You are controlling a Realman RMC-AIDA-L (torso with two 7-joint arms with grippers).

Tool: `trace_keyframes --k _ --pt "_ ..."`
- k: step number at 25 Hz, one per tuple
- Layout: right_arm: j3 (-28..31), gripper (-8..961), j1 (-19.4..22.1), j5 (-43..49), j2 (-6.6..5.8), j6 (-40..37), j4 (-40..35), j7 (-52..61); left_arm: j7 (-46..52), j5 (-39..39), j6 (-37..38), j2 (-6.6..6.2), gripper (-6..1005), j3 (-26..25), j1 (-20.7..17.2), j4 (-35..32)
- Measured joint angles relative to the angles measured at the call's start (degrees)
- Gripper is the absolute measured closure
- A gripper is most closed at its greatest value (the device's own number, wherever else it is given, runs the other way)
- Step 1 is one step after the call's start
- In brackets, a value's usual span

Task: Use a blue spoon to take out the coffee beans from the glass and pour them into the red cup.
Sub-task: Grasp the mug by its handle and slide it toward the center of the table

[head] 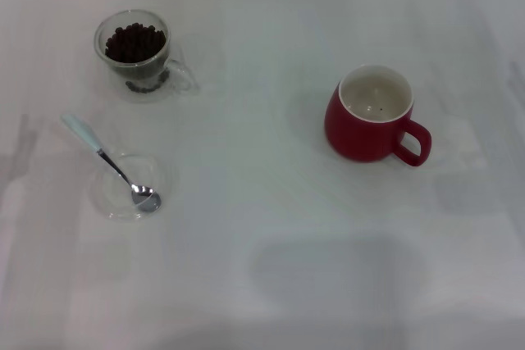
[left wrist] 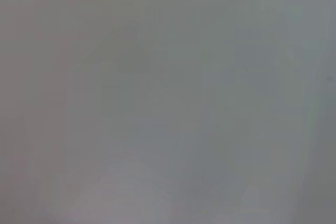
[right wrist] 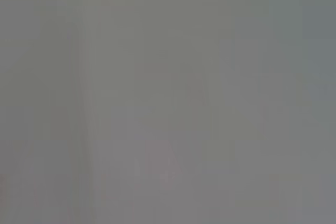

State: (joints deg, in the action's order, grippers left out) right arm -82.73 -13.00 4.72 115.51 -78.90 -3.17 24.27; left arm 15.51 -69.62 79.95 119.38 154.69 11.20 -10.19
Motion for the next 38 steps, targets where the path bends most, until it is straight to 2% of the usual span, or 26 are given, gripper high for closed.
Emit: trace_keyframes --k 10,15,20,27,38 --pt "-2.43 84 0.12 0.63 0.03 -3.48 3.16 1.74 0.66 -0.19 0.04 -0.02 206 0.00 -0.21 0.00" --pt "-11.75 86 0.78 1.90 -0.05 -8.06 5.78 7.92 1.57 -0.90 -0.10 0.09 206 0.01 -0.22 -0.13" --pt "-19.89 89 1.76 7.45 -0.10 -10.85 5.39 8.91 1.61 -1.44 -0.77 -0.13 206 0.00 0.95 -0.45" --pt "-20.43 92 1.65 10.54 -0.04 -9.61 5.46 8.67 1.63 -1.44 -1.03 -0.12 206 0.00 2.08 -0.05" --pt "-21.74 98 1.09 13.62 0.05 -1.75 2.08 8.89 1.63 -1.39 -2.14 -0.02 205 0.00 2.34 -0.26"
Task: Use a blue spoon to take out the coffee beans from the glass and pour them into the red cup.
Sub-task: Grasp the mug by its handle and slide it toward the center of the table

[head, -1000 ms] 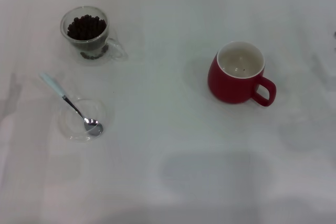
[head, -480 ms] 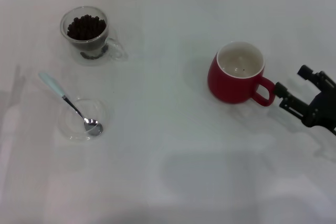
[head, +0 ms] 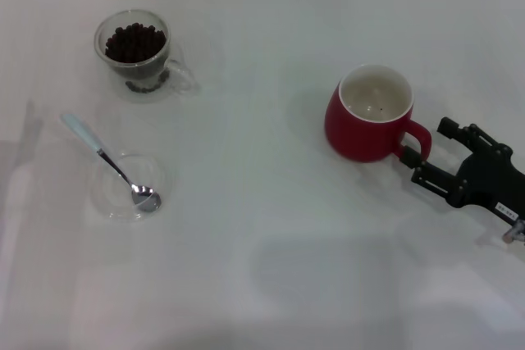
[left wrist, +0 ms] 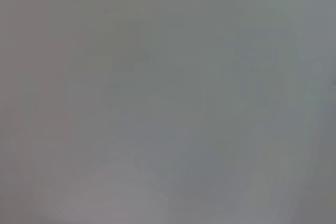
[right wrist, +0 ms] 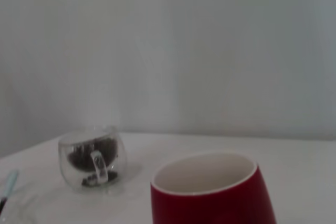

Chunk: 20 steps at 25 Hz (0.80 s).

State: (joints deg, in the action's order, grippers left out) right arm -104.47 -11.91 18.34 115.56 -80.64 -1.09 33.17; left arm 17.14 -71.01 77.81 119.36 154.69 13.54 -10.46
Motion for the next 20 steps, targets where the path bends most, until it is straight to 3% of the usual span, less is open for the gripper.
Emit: trace_keyframes --k 20 --pt "0.59 108 -0.67 -6.23 0.01 13.60 -5.91 0.21 -0.08 -3.34 0.07 -0.18 205 0.00 0.24 0.36"
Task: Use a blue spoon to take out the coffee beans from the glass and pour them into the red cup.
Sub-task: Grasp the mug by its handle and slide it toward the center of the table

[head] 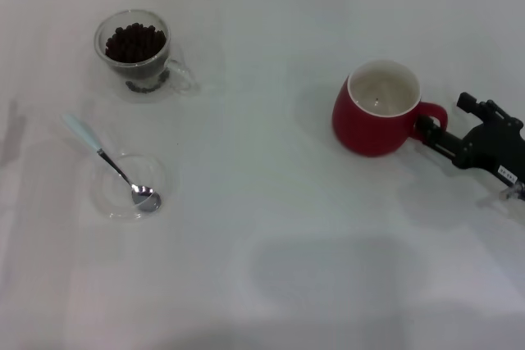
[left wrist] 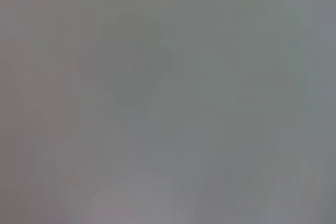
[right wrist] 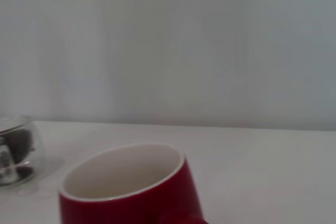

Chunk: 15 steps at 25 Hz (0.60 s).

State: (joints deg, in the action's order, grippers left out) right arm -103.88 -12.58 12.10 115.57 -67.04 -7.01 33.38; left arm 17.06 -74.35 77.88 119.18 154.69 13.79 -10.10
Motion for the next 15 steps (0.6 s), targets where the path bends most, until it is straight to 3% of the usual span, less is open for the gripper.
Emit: trace_keyframes --k 9,15 --pt "0.00 112 0.00 -3.07 0.00 1.27 -1.15 0.02 -0.02 -0.26 0.41 -0.11 208 -0.05 0.50 0.25" --pt "-0.54 358 -0.30 -2.83 0.00 1.26 -1.34 0.88 0.02 -1.51 0.43 -0.10 208 -0.09 1.04 0.75"
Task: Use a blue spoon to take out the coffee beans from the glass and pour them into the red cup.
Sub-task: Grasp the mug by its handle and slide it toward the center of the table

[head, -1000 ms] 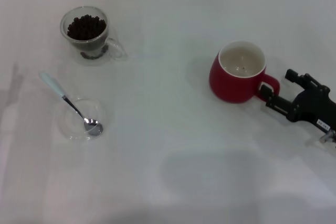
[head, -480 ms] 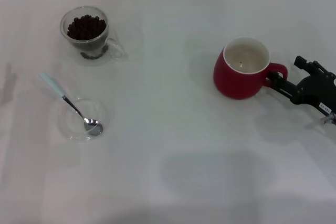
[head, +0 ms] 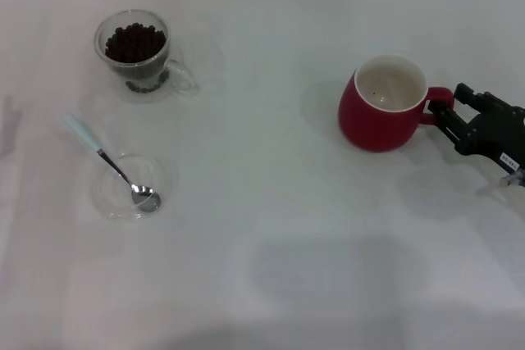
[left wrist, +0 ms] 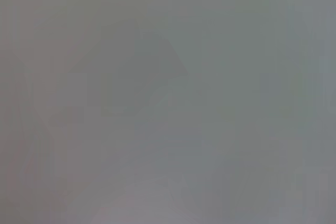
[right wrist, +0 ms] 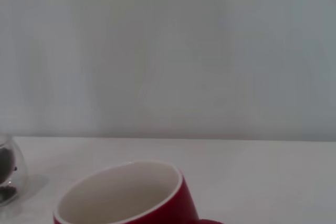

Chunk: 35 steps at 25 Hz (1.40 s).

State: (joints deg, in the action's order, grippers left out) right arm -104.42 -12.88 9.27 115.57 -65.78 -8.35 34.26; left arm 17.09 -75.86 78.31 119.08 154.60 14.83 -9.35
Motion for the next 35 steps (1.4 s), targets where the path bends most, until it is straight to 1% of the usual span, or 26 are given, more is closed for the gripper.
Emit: trace_keyframes --k 4,15,21,23,29,35 --pt "-0.06 554 -0.25 0.30 0.05 0.02 -0.34 0.03 0.00 -0.22 0.01 0.01 208 0.00 0.09 0.03" --pt "-0.97 717 -0.40 0.31 0.17 0.76 -1.66 1.97 -0.17 -1.45 0.00 -0.08 208 0.01 0.16 0.51" --pt "-2.81 722 -0.51 0.27 0.18 5.39 -4.64 1.29 0.03 -1.63 0.01 -0.08 208 0.01 0.21 0.68" --pt "-3.18 760 -0.49 0.28 0.18 5.68 -5.12 0.11 0.00 -1.66 0.01 -0.08 208 0.01 0.25 0.73" --pt "-5.77 781 -0.49 0.28 0.18 5.78 -7.48 -3.58 -0.06 -1.74 0.08 -0.14 208 -1.13 0.51 0.75" --pt "-9.35 787 -0.72 0.12 0.18 6.65 -9.60 -4.83 -0.13 -1.62 0.16 -0.17 208 -1.41 0.99 0.74"
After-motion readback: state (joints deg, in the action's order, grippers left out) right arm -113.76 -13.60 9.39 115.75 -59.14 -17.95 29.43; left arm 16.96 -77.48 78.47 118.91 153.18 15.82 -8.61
